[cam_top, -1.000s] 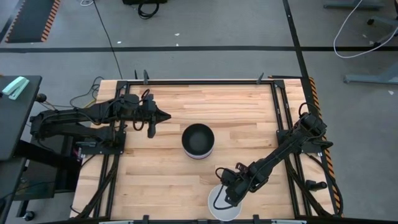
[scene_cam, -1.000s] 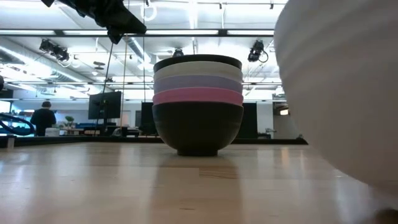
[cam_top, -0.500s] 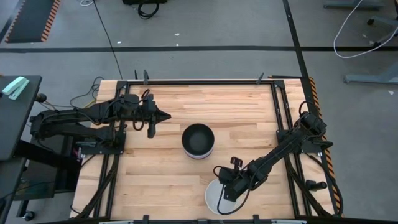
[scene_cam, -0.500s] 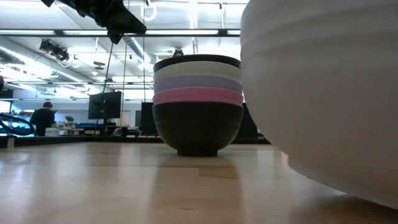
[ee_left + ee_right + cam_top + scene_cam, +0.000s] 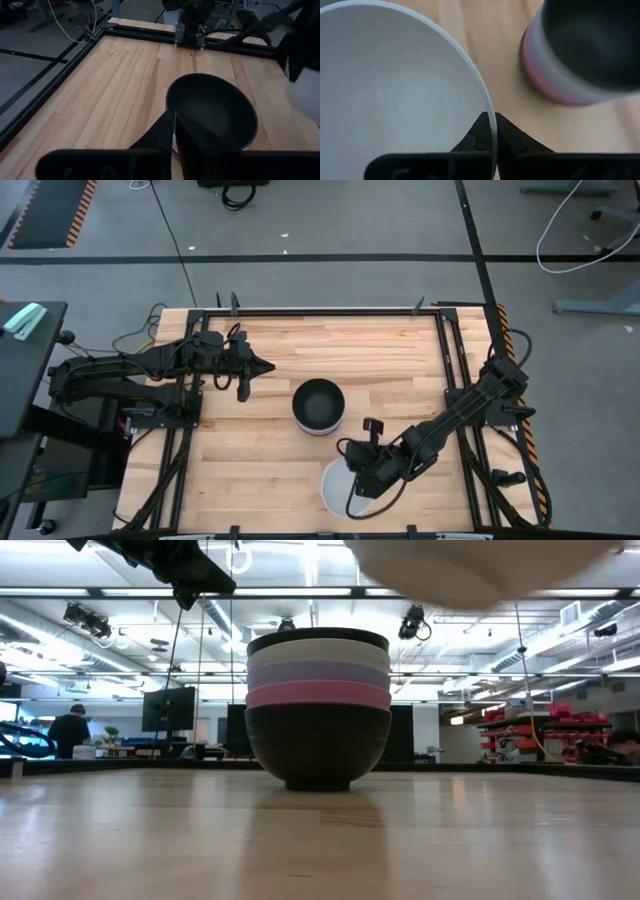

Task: Nest bowls inside each other
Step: Stack the white bowl on top of the black bowl

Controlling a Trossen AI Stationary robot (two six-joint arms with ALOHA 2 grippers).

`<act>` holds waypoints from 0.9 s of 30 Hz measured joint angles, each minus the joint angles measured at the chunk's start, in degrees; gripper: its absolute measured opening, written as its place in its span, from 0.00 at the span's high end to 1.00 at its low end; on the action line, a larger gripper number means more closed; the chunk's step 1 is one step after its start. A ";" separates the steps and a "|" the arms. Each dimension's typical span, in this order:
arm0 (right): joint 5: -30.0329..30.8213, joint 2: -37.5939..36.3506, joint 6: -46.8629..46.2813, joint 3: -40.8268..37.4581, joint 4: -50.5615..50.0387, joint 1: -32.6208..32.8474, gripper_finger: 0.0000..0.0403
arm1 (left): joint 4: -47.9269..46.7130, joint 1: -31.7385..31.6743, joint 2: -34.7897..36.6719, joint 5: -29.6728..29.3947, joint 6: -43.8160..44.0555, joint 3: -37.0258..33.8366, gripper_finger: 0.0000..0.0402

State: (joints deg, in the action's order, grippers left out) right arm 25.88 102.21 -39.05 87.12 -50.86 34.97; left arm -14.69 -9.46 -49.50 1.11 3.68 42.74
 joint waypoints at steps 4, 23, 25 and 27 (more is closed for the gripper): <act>2.72 0.00 3.73 7.09 -5.78 -1.89 0.99 | 0.32 0.01 0.00 -0.01 0.00 0.00 0.94; -12.45 0.00 18.02 30.68 -16.44 -28.08 0.99 | 1.12 -0.12 0.00 -0.06 -2.72 -0.02 0.94; -15.47 0.00 17.10 30.72 -18.10 -30.75 0.99 | 1.15 -0.12 0.00 -0.67 -3.37 -0.02 0.94; -18.46 0.01 16.76 30.73 -19.15 -33.13 0.99 | 1.15 -0.29 0.00 -1.52 -3.40 -0.02 0.93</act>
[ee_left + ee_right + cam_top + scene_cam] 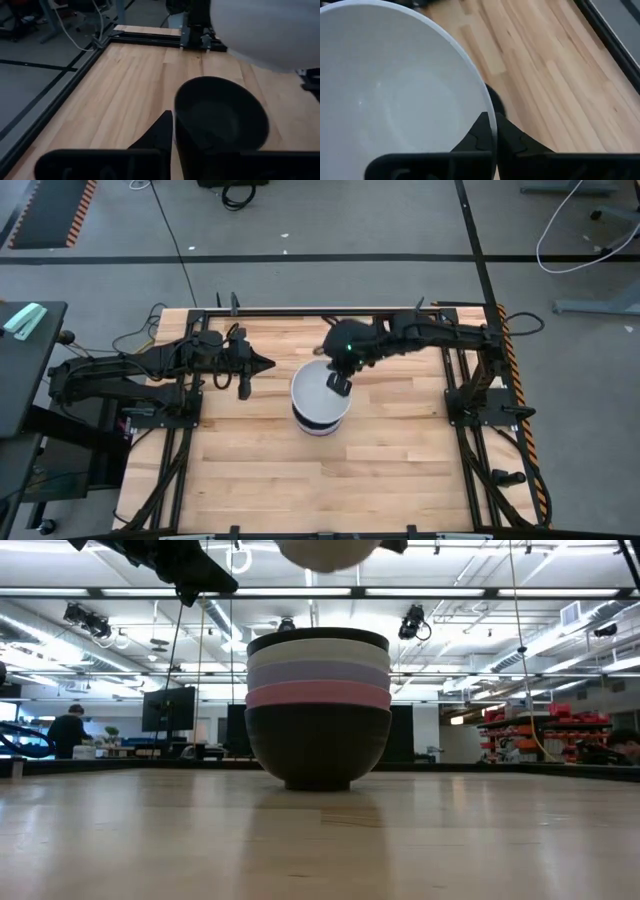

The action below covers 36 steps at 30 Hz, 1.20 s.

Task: Nest bowls inside each other
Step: Stack the white bowl on top of the black bowl

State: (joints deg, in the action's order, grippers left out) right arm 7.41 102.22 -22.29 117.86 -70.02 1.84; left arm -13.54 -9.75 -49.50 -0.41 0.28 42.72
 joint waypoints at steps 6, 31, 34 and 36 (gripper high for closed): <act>-5.84 0.34 0.15 0.01 -1.25 -4.10 0.99 | 0.33 -2.75 0.00 -0.50 -0.10 0.00 0.91; -7.56 14.00 10.34 2.91 -6.50 -4.37 0.99 | 0.88 -9.80 0.00 -0.45 1.81 -0.02 0.95; -7.03 13.11 10.50 3.82 -6.23 -5.44 0.99 | 0.87 -9.80 0.00 -0.48 1.59 -0.02 0.96; -7.02 13.06 10.51 3.85 -5.79 -6.05 0.99 | 0.96 -9.80 0.00 -0.46 1.52 -0.02 0.97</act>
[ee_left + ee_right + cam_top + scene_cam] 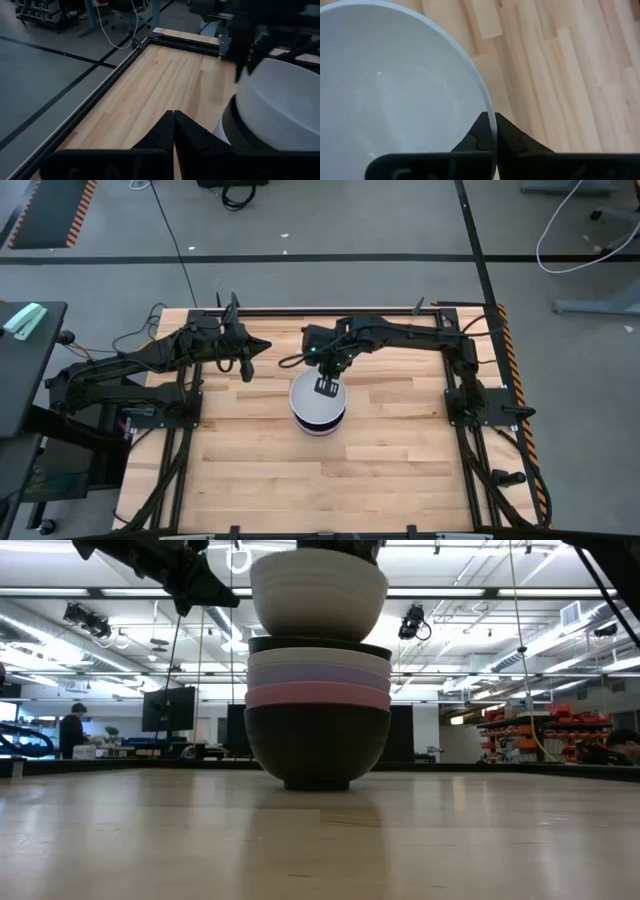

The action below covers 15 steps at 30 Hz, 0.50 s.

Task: Nest bowls inside each other
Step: Stack the white bowl on top of the black bowl

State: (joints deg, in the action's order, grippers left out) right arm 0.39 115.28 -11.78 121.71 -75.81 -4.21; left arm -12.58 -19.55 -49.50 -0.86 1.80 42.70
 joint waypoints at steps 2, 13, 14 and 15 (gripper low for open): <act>0.06 0.41 0.42 0.00 0.13 -0.47 0.99 | -0.11 0.00 0.00 0.01 -0.84 0.00 0.97; -0.51 5.96 4.93 -0.09 0.65 -0.93 0.99 | 0.07 -0.92 0.00 0.00 -0.96 0.00 0.95; -0.47 6.20 5.16 -0.11 0.65 -0.94 0.99 | 0.09 -0.92 0.00 0.00 -0.96 0.00 0.96; -0.41 6.25 5.23 -0.13 0.61 -0.96 0.99 | 0.05 -0.92 0.00 0.00 -0.96 0.00 0.96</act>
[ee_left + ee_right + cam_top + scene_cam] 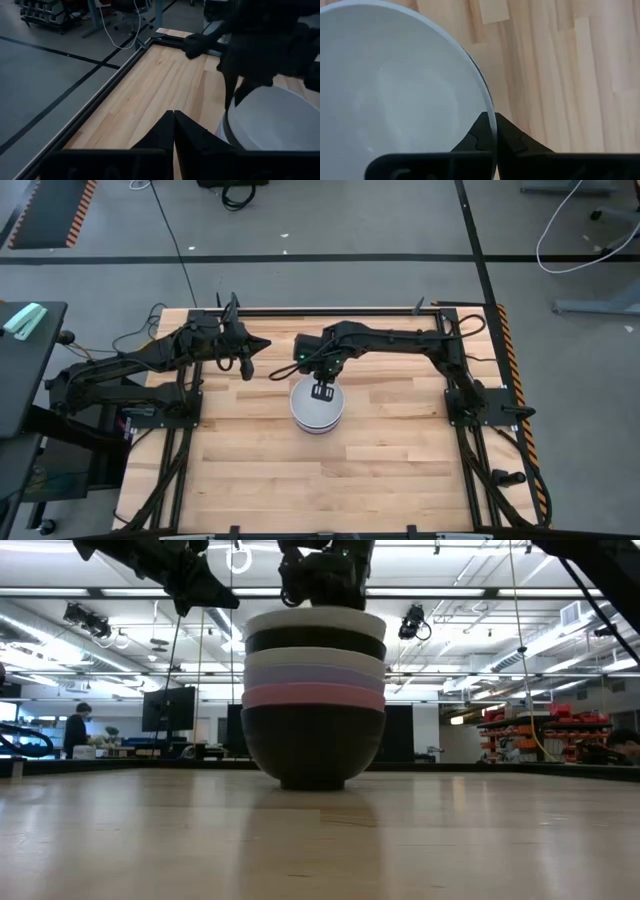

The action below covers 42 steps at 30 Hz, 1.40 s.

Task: Nest bowls inside each other
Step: Stack the white bowl on top of the black bowl, then return to Home Position

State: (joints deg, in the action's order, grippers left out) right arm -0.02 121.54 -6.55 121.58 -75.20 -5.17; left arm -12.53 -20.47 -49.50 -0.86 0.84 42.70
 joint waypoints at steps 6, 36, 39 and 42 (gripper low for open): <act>-0.04 -0.79 -0.35 0.02 0.99 -0.15 0.97 | -0.21 0.00 0.00 0.00 0.00 0.00 0.97; -0.98 -3.99 -0.69 4.41 -0.70 -0.78 0.71 | -0.22 0.00 0.00 0.02 -0.15 0.00 0.96; -0.19 -5.55 -0.74 4.59 -1.16 0.42 0.74 | -0.41 0.00 -0.04 0.01 -0.15 0.00 0.97; 1.47 -7.46 -0.23 4.05 -0.10 2.13 0.81 | -1.08 0.00 -0.07 0.02 -0.15 0.00 0.98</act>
State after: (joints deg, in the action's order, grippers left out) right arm 1.45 114.07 -6.78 125.63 -75.30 -3.04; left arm -13.61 -20.47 -49.56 -0.84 0.69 42.70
